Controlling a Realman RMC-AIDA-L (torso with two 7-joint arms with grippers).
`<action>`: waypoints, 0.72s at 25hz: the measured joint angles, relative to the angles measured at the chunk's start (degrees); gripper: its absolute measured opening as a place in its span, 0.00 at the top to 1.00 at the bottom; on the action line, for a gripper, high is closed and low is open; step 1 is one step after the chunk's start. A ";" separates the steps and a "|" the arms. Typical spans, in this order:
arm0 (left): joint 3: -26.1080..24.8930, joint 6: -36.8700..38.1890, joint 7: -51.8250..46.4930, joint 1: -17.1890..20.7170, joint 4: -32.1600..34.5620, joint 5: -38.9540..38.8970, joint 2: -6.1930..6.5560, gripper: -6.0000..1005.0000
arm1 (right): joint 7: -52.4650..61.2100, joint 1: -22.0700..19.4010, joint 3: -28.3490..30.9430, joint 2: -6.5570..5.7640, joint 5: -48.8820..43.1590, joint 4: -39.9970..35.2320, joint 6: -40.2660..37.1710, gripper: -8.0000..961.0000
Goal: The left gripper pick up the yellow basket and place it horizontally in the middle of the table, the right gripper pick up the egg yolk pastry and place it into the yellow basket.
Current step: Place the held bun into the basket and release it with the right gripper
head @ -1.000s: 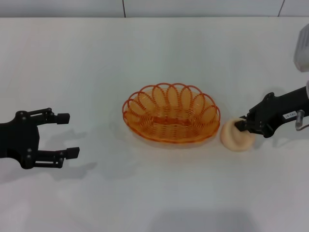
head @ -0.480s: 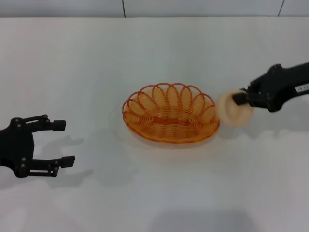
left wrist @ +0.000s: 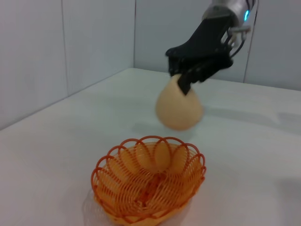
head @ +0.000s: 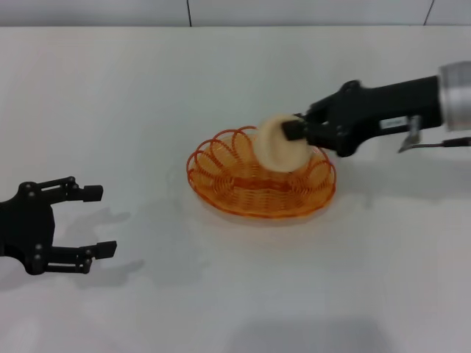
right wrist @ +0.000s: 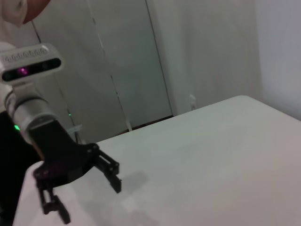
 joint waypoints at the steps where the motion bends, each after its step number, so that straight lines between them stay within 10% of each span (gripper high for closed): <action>1: 0.00 0.00 0.00 0.00 0.00 0.00 0.00 0.12 | -0.53 -0.10 -2.40 0.04 1.00 0.34 2.36 0.95; 10: -0.15 -0.03 -0.02 0.01 -0.01 0.09 -0.08 0.12 | -2.21 -0.51 -17.54 0.20 2.76 2.16 20.14 0.95; 18: -0.02 -0.03 -0.27 0.01 -0.01 0.09 -0.08 0.12 | -3.81 -0.87 -20.50 0.23 4.31 3.27 21.17 0.92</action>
